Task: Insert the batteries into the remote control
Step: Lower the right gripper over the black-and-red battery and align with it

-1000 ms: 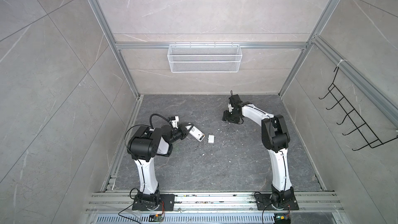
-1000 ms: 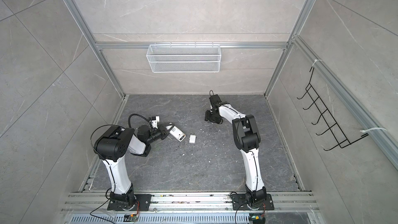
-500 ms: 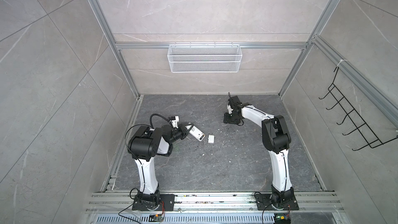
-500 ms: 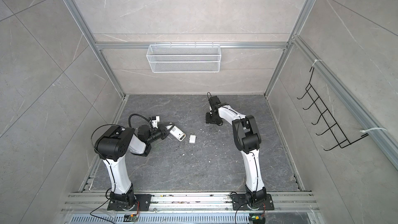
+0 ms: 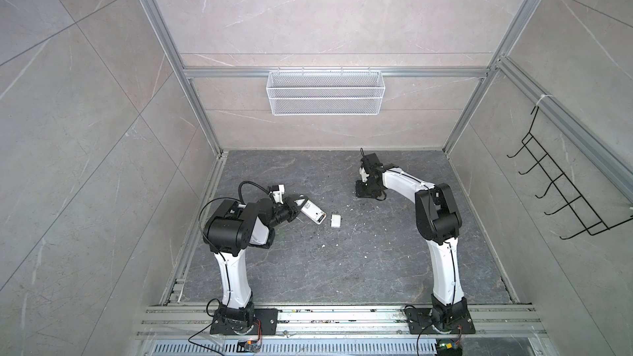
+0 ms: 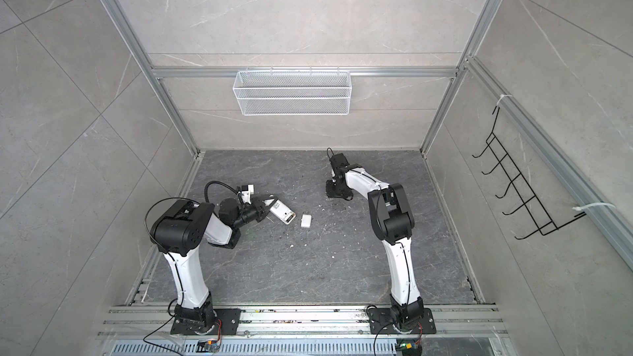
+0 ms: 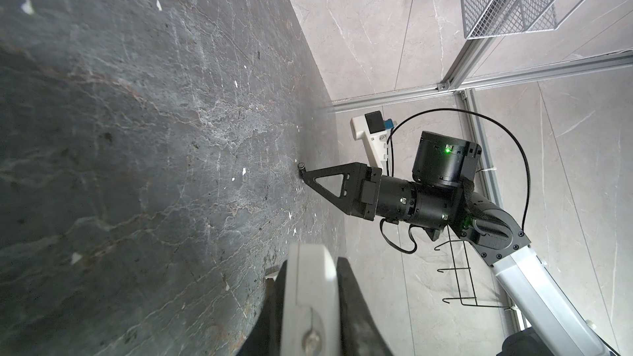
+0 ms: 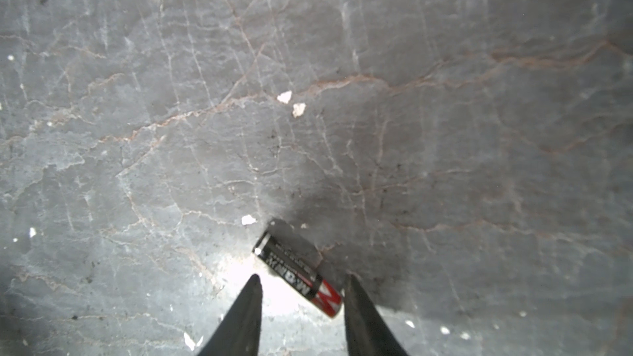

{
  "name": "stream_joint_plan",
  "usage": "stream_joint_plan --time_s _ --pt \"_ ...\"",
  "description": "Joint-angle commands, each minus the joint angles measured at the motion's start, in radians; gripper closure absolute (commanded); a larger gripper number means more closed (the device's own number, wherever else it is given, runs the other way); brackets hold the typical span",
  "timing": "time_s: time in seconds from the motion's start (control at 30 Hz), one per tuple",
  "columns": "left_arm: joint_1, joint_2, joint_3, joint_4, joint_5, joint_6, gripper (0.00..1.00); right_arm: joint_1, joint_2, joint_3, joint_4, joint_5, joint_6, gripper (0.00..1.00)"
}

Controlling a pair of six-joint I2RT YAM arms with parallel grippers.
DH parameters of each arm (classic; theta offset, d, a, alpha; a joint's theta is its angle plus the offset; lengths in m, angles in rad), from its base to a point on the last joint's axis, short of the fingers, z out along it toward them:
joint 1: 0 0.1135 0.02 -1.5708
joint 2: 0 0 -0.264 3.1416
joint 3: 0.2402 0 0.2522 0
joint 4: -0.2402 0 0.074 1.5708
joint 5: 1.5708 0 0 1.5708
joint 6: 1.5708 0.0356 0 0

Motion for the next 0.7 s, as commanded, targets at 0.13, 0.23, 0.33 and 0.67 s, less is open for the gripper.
stream_joint_plan --time_s 0.13,0.23,0.33,0.67 --pt "0.004 0.013 0.030 0.061 0.035 -0.007 0.96 0.041 0.018 -0.019 -0.040 0.053 0.059 0.67" --pt "0.004 0.015 0.031 0.061 0.036 -0.008 0.96 0.045 0.031 -0.009 -0.048 0.080 0.096 0.71" --pt "0.004 0.018 0.034 0.059 0.040 -0.009 0.96 0.048 0.050 0.009 -0.067 0.105 0.134 0.76" --pt "0.004 0.007 0.026 0.061 0.036 -0.002 0.96 0.080 0.070 0.047 -0.101 0.135 0.231 0.84"
